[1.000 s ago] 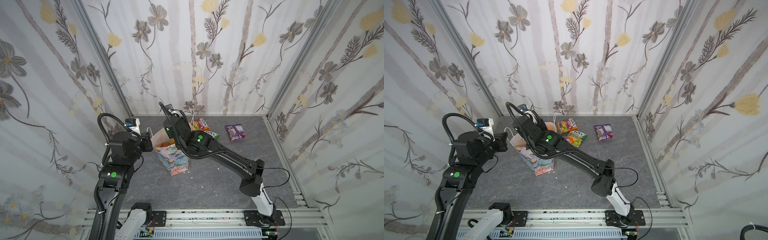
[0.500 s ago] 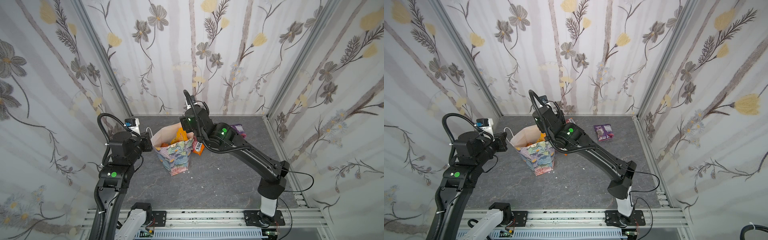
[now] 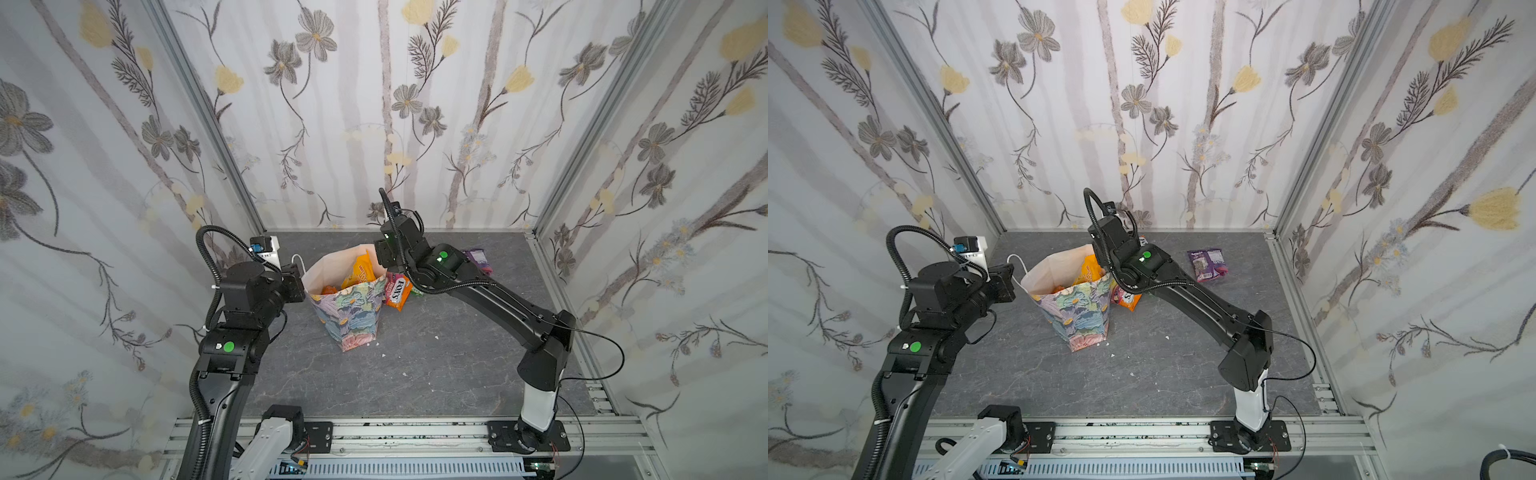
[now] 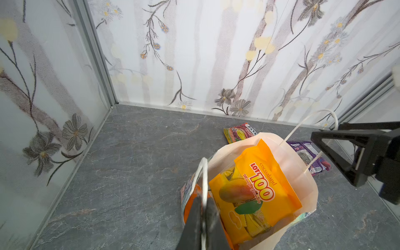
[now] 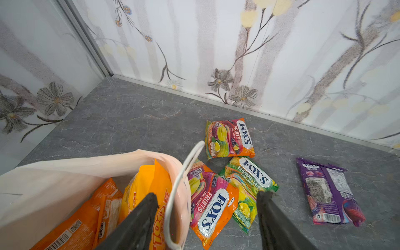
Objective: Place the snacks into the paper bag
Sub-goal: Shake the paper bag at the center of the table.
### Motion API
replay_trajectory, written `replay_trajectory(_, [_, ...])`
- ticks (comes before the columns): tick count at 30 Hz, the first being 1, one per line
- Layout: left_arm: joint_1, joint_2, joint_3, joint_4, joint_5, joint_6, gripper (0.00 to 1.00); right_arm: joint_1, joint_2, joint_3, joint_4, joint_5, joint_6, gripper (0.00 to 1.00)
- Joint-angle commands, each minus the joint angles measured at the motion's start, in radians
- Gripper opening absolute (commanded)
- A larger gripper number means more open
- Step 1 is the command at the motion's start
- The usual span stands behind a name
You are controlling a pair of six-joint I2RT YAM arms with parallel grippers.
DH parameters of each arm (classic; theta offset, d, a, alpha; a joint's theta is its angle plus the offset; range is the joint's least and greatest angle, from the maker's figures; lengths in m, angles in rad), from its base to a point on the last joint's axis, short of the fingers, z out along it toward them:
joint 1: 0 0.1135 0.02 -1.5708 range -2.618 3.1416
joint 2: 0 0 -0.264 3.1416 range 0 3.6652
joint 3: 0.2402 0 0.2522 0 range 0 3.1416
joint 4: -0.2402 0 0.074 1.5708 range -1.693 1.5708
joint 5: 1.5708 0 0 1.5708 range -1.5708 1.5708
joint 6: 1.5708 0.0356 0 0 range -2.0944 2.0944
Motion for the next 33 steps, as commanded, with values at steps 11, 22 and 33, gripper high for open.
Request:
replay_trajectory(11, [0.003, 0.083, 0.097, 0.038, -0.047, -0.023, 0.01, -0.002, 0.033, 0.15, 0.12, -0.22, -0.141, 0.0])
replay_trajectory(22, [0.006, 0.056, 0.085, 0.119, -0.157, -0.034, 0.0, 0.021, -0.176, -0.192, 0.418, -0.341, -0.255, 0.0])
replay_trajectory(33, [0.006, 0.072, 0.027, 0.102, -0.047, -0.063, 0.0, 0.02, -0.178, -0.219, 0.414, -0.465, -0.218, 0.12])
